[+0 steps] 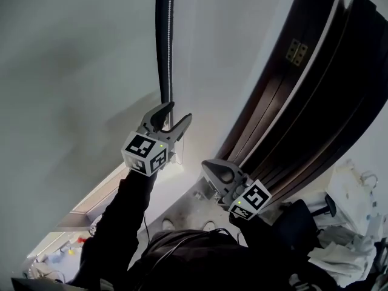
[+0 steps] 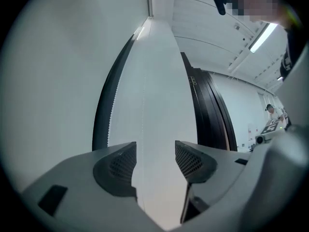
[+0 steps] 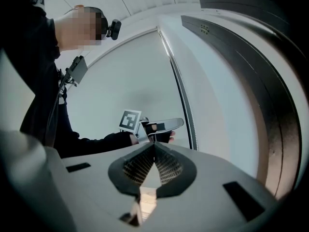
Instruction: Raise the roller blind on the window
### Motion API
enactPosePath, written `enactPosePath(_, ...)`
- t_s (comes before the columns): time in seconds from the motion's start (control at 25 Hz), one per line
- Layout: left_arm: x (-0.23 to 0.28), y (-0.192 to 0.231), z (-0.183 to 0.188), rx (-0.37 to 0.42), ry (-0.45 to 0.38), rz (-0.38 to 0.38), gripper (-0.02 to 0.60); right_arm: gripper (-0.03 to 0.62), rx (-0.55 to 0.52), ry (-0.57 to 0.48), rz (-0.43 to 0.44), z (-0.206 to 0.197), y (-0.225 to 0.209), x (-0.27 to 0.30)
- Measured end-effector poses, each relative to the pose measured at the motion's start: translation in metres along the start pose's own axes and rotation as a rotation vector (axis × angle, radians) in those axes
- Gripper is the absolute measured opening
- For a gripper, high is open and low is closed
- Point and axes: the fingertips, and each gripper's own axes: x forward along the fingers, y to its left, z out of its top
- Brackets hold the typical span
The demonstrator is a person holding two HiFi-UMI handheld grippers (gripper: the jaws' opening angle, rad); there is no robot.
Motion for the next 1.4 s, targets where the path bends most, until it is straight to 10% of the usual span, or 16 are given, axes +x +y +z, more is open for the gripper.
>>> enactPosePath(0.84,0.061,0.042,-0.011,-0.024,0.042,0.07,0.236,0.006,0.008,0.003,-0.02,0.001,-0.029,-0.025)
enactPosePath(1.0,0.059,0.04,-0.018,-0.028,0.057,0.07,0.031,0.006,-0.004,0.008,-0.028,0.001,-0.028,-0.026)
enactPosePath(1.4,0.052,0.015,-0.035,0.056,0.127,0.009,0.017,0.006,-0.008,0.006,-0.033,0.003,-0.03,-0.03)
